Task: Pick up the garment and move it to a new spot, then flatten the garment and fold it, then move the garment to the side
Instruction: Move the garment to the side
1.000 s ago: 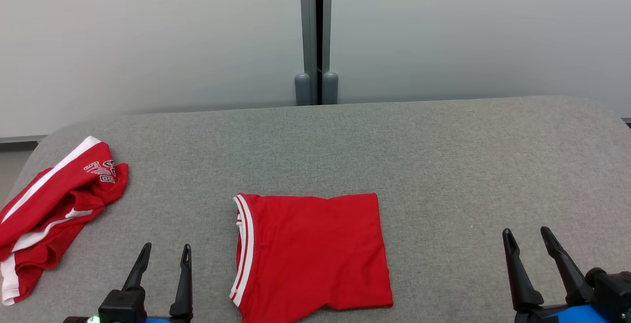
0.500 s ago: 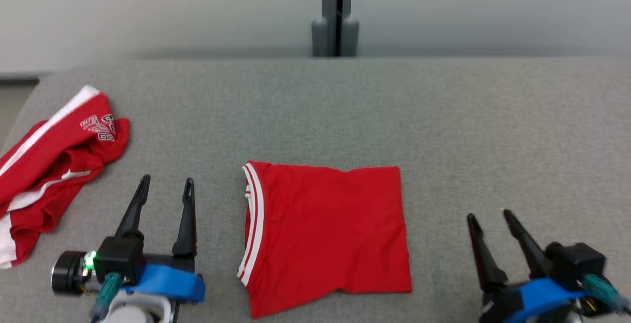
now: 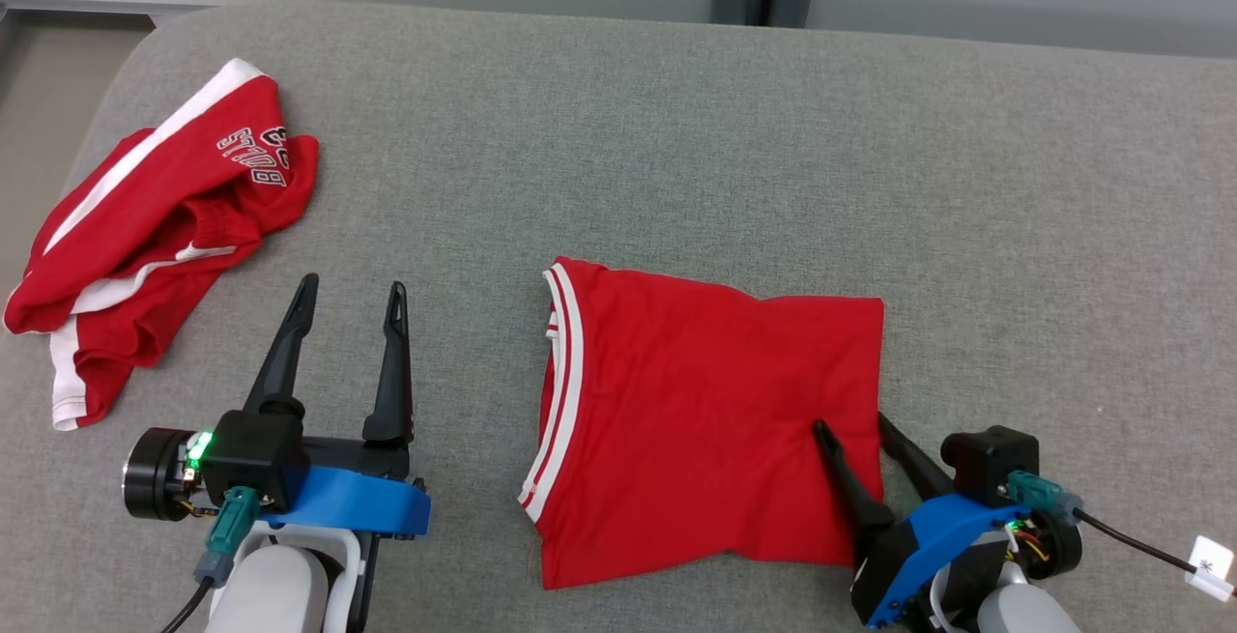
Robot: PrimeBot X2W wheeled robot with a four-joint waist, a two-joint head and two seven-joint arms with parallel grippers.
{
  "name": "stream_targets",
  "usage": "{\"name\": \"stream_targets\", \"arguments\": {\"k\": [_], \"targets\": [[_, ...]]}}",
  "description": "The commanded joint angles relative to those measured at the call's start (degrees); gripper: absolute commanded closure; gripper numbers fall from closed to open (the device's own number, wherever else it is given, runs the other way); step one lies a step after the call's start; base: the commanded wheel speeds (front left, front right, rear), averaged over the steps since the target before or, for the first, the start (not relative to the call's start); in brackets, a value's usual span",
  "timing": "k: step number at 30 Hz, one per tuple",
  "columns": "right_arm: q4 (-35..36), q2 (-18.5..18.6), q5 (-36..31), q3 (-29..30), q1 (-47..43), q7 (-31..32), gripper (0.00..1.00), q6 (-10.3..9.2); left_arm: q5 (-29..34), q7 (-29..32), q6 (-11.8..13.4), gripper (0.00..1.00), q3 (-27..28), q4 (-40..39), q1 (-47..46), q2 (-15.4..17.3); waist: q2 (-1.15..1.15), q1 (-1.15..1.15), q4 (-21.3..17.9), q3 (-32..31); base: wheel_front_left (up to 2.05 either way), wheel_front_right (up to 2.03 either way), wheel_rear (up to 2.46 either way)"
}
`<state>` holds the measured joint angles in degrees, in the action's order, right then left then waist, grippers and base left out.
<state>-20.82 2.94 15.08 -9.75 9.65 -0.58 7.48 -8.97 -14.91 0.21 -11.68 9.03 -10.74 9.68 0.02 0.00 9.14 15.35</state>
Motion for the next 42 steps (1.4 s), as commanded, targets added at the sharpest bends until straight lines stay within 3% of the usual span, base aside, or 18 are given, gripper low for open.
{"name": "stream_targets", "arguments": {"k": [1, 5, 11, 22, 33, 42], "targets": [[-0.8, 0.1, 0.4, -0.5, 0.3, 0.4, 1.00, 0.03, 0.5, -0.3, 0.3, 0.00, 0.3, -0.4, -0.8, -0.1, -0.02, 0.00, -0.1, 0.0, 0.00, 0.00, 0.00], [-0.9, 1.3, 1.6, -2.2, 1.6, -0.9, 1.00, 0.03, 0.7, -0.3, 0.7, 0.00, 1.2, -1.2, 0.6, 0.1, -0.02, 0.00, -1.3, -0.3, 0.00, 0.00, 0.00], [0.5, 4.9, 3.4, -4.1, 2.2, -3.0, 1.00, -0.02, 0.9, -0.3, 1.3, 0.00, 3.0, -2.5, 2.9, 0.8, -0.02, 0.00, -6.8, -1.9, 0.00, 0.00, 0.00], [-2.9, 13.8, 5.9, 1.4, 11.3, -2.8, 1.00, 0.02, 1.9, -0.3, 0.6, 0.00, 2.2, -5.8, 2.1, 1.6, -0.02, 0.00, -15.3, 0.2, 0.00, 0.00, 0.00], [-13.5, 22.1, 2.0, 11.4, 27.3, -6.5, 1.00, 0.02, 3.7, -0.3, -1.1, 0.00, -0.2, -8.4, -5.4, 2.6, -0.02, 0.00, -15.7, 10.4, 0.00, 0.00, 0.00], [-15.7, 22.9, -5.7, 18.0, 34.4, -7.5, 1.00, 0.02, 5.2, -0.3, -2.0, 0.00, -2.2, -10.0, -11.3, 2.8, -0.02, 0.00, -16.3, 17.6, 0.00, 0.00, 0.00]]}}
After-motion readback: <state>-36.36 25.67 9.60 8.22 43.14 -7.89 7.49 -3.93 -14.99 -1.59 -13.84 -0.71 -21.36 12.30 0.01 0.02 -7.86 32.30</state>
